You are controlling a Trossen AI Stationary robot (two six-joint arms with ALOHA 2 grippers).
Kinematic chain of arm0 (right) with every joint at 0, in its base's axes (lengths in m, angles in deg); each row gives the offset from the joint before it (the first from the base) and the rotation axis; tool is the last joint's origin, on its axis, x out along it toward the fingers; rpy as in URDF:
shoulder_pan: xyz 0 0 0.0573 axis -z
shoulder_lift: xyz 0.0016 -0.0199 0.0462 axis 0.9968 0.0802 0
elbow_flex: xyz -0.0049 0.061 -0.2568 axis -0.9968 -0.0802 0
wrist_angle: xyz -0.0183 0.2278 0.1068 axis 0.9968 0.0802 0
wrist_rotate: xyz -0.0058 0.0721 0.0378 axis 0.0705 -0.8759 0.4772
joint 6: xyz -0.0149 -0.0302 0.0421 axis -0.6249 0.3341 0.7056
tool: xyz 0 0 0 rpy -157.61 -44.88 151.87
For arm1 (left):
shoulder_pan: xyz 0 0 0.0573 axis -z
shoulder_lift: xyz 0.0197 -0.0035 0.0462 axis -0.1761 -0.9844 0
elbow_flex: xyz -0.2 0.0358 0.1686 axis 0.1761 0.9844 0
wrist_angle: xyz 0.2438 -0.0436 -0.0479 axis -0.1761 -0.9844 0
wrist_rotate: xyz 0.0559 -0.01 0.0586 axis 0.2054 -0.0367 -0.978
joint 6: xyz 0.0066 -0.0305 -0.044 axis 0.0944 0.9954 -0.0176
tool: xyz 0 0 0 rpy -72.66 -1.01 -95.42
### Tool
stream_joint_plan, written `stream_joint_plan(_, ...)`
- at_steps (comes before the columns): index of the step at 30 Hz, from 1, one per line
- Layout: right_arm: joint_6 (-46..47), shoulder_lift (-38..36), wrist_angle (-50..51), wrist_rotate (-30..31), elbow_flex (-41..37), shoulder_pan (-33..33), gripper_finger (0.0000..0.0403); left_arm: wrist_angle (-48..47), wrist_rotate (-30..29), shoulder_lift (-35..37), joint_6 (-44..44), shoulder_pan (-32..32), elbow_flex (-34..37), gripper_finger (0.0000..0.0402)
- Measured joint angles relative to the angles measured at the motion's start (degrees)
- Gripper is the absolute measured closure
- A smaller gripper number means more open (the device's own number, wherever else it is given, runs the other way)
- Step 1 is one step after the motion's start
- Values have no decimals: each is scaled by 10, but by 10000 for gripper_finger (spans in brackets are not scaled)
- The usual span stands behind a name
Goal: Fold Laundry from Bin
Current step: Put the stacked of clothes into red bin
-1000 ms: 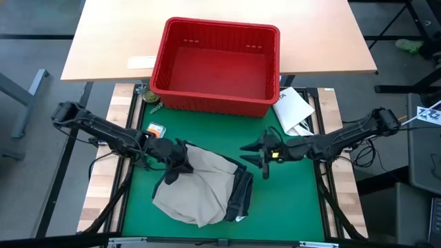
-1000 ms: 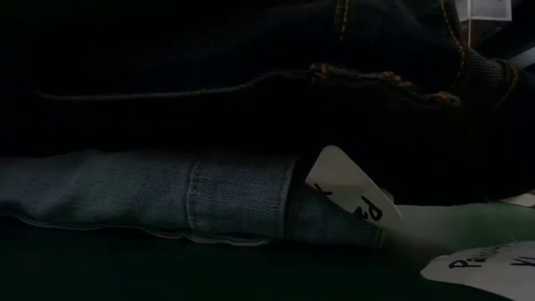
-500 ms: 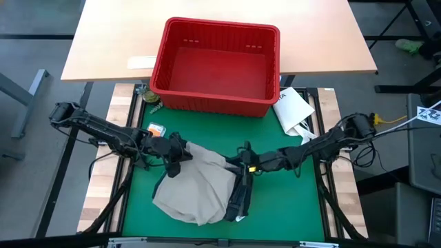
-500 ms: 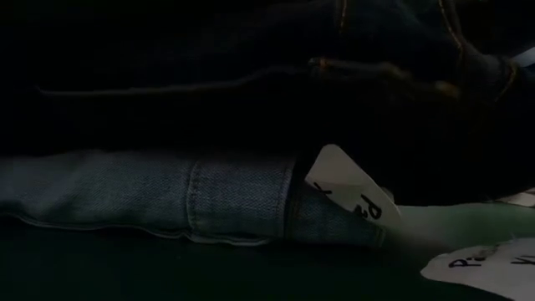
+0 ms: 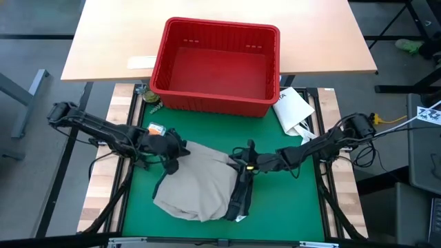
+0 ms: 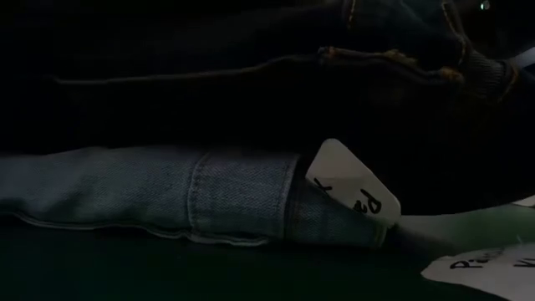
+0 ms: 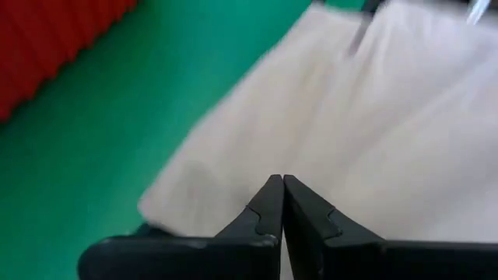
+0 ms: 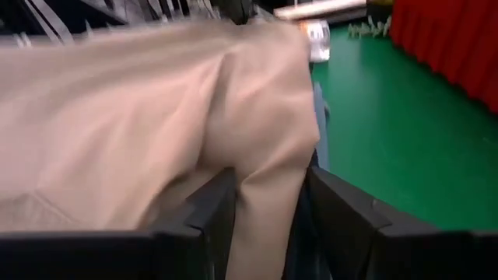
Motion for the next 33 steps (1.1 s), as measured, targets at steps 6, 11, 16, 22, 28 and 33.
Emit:
stream_joint_plan(6, -26, -35, -7, 0, 0, 1, 242, 5, 21, 52, 0, 9, -56, 398)
stream_joint_plan(11, -44, -69, -10, 1, 0, 0, 242, 36, 55, 62, 10, 45, -68, 400)
stream_joint_plan(16, -72, -91, -35, -8, 0, -4, 242, 174, 49, 17, 15, 117, -47, 400)
stream_joint_plan(22, -85, -85, -42, -19, 0, -28, 242, 326, 6, -100, -11, 184, -47, 400)
stream_joint_plan(28, -90, -71, -39, -4, 0, -49, 242, 455, -14, -235, -14, 213, -46, 400)
stream_joint_plan(33, -105, -41, -45, 6, 1, -50, 242, 503, -15, -323, -12, 233, -46, 400)
